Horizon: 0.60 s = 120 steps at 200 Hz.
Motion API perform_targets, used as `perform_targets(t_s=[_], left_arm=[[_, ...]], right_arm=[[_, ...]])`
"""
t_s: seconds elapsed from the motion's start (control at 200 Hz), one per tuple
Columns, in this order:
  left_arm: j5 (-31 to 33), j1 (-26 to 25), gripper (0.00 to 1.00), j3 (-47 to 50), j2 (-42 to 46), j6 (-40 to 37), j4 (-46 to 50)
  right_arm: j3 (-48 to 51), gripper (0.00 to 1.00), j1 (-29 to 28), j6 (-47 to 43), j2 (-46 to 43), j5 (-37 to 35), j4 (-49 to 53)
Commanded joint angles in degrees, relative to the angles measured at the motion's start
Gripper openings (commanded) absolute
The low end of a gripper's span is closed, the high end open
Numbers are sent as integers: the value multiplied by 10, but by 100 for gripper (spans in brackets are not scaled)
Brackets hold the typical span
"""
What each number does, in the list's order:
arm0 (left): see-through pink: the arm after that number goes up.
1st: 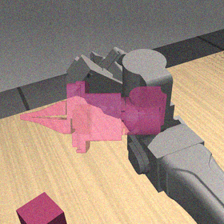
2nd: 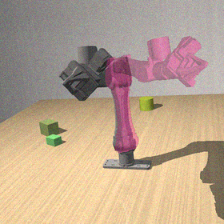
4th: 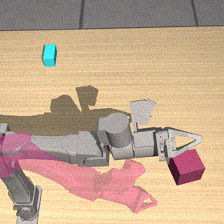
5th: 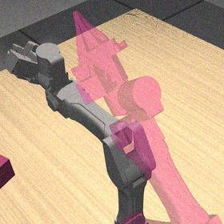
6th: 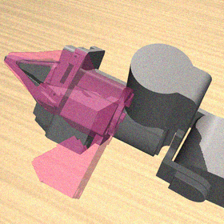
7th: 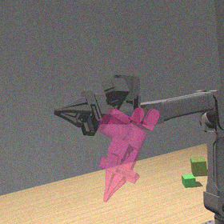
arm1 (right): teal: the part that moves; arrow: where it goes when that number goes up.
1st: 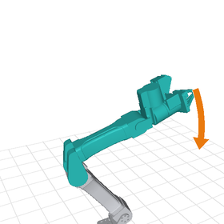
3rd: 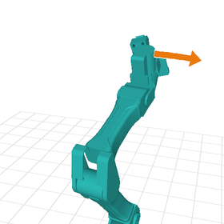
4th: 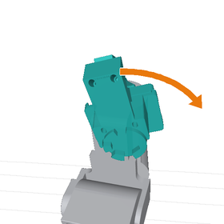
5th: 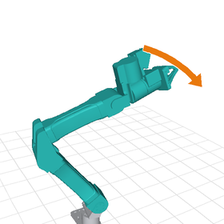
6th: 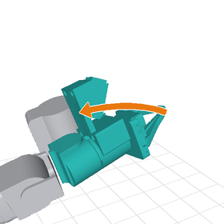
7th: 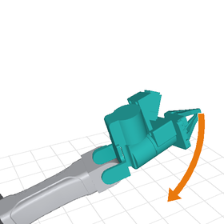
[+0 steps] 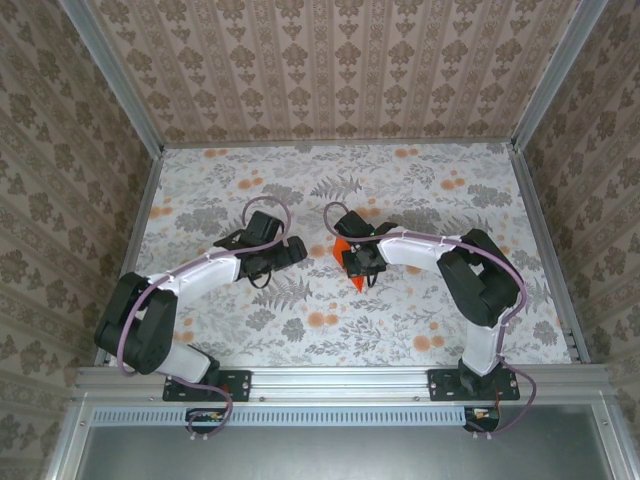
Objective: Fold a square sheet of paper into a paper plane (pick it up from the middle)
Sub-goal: Move the paper plane to the top-center of the table.
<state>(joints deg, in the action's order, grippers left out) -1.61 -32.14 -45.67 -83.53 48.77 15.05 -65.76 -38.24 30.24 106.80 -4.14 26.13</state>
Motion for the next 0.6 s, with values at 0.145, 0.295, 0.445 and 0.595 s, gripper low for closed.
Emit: perform_targets(t_s=[0.145,0.295,0.445,0.595], left_arm=[[14,9,100,3,16,-18,17],[16,15,100,4,19,-23,21],[16,19,100,3,23,-29,23],[18,21,100,4,28,-38,31]], right_arm=[[-18,15,3,10,44,-23,22],[-59,11,11,-12,26,-40,34],[-127,10,39,-36,47,-22,28],[-195,10,64,-56,102,-1,33]])
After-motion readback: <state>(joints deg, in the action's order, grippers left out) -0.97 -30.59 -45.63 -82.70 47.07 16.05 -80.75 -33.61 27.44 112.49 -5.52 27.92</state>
